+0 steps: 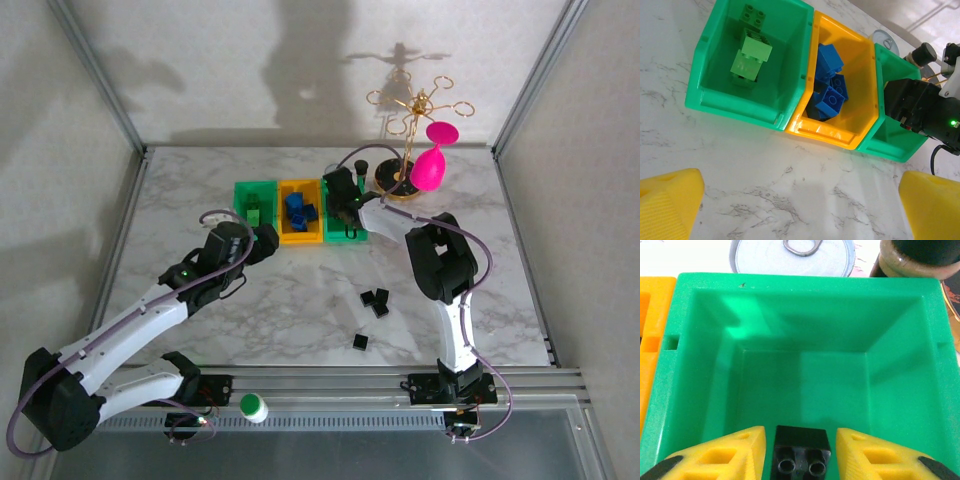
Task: Sort the legos into containers by color
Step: Place the lego in the container, then rotate the lego at the bottom-center of the table.
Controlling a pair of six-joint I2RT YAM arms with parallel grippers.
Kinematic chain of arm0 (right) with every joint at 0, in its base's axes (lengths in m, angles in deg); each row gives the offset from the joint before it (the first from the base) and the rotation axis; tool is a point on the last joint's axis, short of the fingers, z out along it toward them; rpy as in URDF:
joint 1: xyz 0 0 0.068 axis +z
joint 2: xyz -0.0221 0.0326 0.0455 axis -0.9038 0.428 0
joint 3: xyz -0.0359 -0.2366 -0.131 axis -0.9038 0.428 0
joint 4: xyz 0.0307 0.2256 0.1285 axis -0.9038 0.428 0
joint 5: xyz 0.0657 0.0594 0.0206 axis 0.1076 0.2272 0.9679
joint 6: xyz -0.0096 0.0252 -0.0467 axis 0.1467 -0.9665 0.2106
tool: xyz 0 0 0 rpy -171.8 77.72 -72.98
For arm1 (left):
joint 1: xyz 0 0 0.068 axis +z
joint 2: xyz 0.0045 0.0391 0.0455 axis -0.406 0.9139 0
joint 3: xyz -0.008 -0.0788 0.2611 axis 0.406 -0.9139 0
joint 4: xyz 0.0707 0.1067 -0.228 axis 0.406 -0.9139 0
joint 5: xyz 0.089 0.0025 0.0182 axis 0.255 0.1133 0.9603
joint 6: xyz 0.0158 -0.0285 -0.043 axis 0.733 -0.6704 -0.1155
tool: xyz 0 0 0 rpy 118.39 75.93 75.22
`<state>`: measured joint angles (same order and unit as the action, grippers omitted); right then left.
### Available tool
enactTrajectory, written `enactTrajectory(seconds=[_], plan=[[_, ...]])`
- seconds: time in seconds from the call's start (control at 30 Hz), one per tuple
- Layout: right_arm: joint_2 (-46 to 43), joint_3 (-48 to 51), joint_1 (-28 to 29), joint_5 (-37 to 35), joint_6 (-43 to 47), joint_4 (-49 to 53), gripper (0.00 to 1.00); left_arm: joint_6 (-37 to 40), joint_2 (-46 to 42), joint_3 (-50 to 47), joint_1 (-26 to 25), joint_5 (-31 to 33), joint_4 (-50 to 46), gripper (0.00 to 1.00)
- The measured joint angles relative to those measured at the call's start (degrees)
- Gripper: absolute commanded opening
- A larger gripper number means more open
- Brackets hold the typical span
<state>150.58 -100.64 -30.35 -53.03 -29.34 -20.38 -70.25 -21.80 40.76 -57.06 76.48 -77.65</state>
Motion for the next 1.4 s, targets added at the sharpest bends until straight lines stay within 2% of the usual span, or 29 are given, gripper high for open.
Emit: enactTrajectory(seconds=[0.23, 0.37, 0.63, 0.87, 1.13, 1.4], plan=[[-1.33, 0.02, 0.00, 0.20, 0.50, 0.09, 0.43, -0.02, -0.46, 0.00, 0.11, -0.04, -0.04, 1.00], [-5.57, 2.03, 0.02, 1.07, 0.37, -0.13, 0.44, -0.04, -1.16, -0.07, 0.20, -0.50, -0.11, 1.00], [-22.43, 16.22, 0.24, 3.10, -2.95, -0.35, 0.45, -0.11, -3.69, -1.73, -1.01, -0.92, -0.28, 0.99], [-33.66, 29.83, 3.02, 3.67, -7.87, 3.04, 0.49, -1.97, -4.87, -3.72, -5.99, -0.87, -0.22, 1.00], [-38.45, 38.51, 8.52, 4.68, -12.94, 8.28, 0.52, -4.66, -5.29, -6.19, -10.01, -0.79, -0.20, 1.00], [-38.03, 43.19, 9.51, 6.29, -14.88, 8.20, 0.54, -5.88, -5.40, -6.51, -11.82, -0.52, -0.09, 1.00]])
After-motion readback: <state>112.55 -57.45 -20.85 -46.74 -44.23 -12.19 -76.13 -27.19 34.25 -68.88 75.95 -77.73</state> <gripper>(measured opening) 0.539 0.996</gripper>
